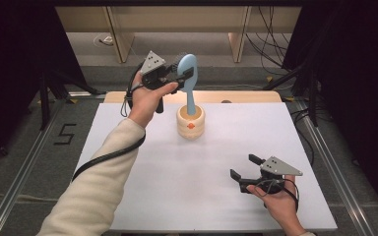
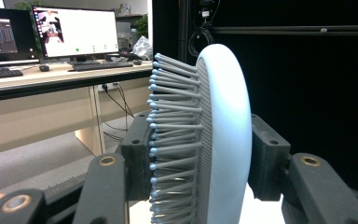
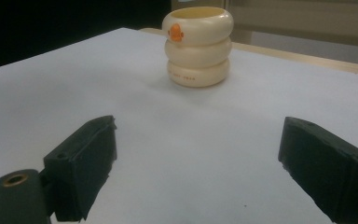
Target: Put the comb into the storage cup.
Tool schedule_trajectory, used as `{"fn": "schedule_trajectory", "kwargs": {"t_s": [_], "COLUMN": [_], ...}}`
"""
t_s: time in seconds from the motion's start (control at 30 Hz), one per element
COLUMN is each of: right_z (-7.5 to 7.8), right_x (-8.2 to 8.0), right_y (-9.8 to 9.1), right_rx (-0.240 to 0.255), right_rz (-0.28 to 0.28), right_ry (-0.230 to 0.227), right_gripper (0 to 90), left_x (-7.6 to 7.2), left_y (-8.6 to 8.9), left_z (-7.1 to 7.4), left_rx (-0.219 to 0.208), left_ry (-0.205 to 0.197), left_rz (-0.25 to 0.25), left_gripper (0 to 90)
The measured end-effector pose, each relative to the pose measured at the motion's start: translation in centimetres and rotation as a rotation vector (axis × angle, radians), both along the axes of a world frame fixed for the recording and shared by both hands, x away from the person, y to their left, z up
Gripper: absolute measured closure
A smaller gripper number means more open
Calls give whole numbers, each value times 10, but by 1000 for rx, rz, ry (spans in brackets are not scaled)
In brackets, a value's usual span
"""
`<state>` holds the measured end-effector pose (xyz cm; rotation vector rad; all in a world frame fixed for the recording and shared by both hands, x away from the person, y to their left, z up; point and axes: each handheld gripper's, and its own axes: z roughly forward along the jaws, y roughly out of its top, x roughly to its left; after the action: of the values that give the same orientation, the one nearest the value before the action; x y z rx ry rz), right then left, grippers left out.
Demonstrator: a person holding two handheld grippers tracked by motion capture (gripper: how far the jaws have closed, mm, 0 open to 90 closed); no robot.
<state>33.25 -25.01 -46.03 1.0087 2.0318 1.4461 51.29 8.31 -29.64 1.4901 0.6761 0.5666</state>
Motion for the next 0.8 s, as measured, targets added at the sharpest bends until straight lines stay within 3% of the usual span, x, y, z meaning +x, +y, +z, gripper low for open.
{"fn": "schedule_trajectory", "kwargs": {"t_s": [0.8], "right_z": [0], "right_x": [0], "right_y": [0], "right_rx": [0], "right_rz": [1], "right_ry": [0], "right_gripper": [123], "left_x": [9], "left_y": [-2], "left_z": [-9], "left_rx": [16], "left_ry": [10], "left_rz": [10], "left_gripper": [505]}}
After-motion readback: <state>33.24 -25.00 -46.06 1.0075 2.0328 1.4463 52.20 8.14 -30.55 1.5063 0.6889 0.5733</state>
